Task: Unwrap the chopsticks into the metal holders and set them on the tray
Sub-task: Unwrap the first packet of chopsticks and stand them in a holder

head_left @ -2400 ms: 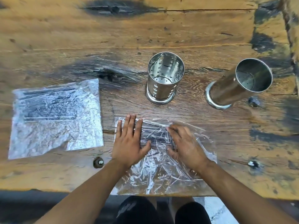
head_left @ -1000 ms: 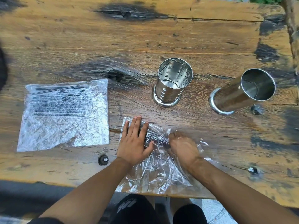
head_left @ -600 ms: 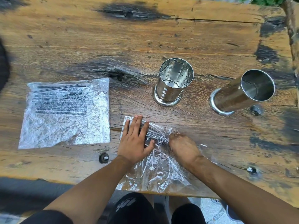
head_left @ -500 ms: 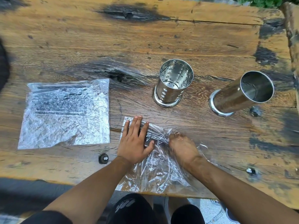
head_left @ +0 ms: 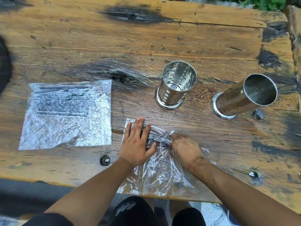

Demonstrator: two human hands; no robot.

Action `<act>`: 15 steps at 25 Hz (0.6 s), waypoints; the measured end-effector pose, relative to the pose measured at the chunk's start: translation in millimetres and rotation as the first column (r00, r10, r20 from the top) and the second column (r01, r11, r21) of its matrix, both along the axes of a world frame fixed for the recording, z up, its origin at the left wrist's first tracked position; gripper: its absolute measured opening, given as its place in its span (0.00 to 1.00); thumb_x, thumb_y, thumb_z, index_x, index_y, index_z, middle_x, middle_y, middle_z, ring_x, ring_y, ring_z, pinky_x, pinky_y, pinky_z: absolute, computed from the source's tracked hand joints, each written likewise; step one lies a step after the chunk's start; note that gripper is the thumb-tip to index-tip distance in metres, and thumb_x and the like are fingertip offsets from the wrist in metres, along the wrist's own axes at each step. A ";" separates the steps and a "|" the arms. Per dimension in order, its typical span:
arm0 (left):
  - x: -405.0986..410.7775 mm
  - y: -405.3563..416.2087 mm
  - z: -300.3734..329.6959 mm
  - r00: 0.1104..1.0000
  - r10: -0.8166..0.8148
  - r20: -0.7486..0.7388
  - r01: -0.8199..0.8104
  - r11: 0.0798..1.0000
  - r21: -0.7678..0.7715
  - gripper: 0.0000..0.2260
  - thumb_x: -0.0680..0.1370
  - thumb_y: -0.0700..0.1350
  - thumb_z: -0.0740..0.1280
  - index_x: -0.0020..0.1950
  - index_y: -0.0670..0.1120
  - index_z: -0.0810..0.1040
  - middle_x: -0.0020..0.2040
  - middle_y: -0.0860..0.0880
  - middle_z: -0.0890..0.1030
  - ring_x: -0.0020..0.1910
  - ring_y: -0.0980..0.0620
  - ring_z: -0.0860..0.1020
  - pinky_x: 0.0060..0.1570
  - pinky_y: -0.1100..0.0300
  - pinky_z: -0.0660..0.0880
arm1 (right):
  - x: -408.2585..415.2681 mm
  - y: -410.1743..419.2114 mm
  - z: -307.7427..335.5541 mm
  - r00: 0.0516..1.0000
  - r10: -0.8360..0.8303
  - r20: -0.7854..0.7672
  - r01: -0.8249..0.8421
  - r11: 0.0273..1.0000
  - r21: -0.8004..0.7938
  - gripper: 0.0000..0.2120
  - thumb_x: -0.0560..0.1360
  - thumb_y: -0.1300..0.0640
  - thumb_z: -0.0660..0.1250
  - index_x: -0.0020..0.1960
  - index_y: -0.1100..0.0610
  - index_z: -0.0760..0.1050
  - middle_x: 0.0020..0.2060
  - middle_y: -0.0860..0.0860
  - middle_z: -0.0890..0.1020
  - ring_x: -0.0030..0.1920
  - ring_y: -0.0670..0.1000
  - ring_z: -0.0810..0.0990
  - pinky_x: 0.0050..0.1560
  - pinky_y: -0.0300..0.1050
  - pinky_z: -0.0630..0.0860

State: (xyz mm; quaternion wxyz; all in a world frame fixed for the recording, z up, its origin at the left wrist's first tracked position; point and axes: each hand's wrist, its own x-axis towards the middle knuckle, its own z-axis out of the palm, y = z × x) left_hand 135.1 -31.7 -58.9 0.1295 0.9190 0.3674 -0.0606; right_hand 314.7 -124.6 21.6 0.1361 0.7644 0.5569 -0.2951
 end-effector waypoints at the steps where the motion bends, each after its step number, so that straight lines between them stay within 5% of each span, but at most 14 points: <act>1: 0.6 0.2 0.5 1.000 0.000 -0.008 0.000 1.000 -0.004 0.34 0.81 0.66 0.51 0.81 0.47 0.62 0.82 0.40 0.58 0.83 0.43 0.53 0.80 0.40 0.50 | 0.5 -0.8 -1.2 1.000 0.005 -0.002 -0.005 1.000 0.013 0.15 0.80 0.67 0.66 0.66 0.60 0.74 0.52 0.55 0.81 0.52 0.53 0.81 0.55 0.47 0.82; 8: 1.8 1.5 1.3 0.999 -0.006 -0.052 0.005 1.000 -0.019 0.35 0.81 0.66 0.50 0.83 0.47 0.56 0.83 0.40 0.54 0.83 0.44 0.50 0.81 0.41 0.47 | 6.4 -4.4 2.3 0.994 -0.045 -0.095 0.051 0.997 0.055 0.11 0.80 0.70 0.61 0.60 0.61 0.74 0.45 0.53 0.77 0.48 0.53 0.78 0.58 0.44 0.80; 11: 1.8 0.8 -0.6 0.999 -0.004 -0.038 0.003 1.000 -0.020 0.37 0.81 0.67 0.51 0.84 0.47 0.53 0.84 0.41 0.53 0.84 0.45 0.49 0.81 0.41 0.47 | 15.9 -6.7 3.1 0.996 -0.035 -0.078 0.038 0.998 0.044 0.14 0.81 0.67 0.62 0.66 0.61 0.73 0.48 0.55 0.79 0.51 0.54 0.81 0.54 0.46 0.79; 15: 4.6 3.2 1.9 0.992 -0.011 -0.128 0.006 0.999 -0.044 0.39 0.79 0.70 0.39 0.84 0.48 0.39 0.84 0.43 0.39 0.83 0.46 0.37 0.81 0.42 0.42 | 37.5 -32.5 5.9 0.984 -0.174 -0.033 0.172 0.984 -0.052 0.14 0.81 0.59 0.61 0.66 0.57 0.67 0.43 0.50 0.78 0.41 0.52 0.79 0.37 0.43 0.69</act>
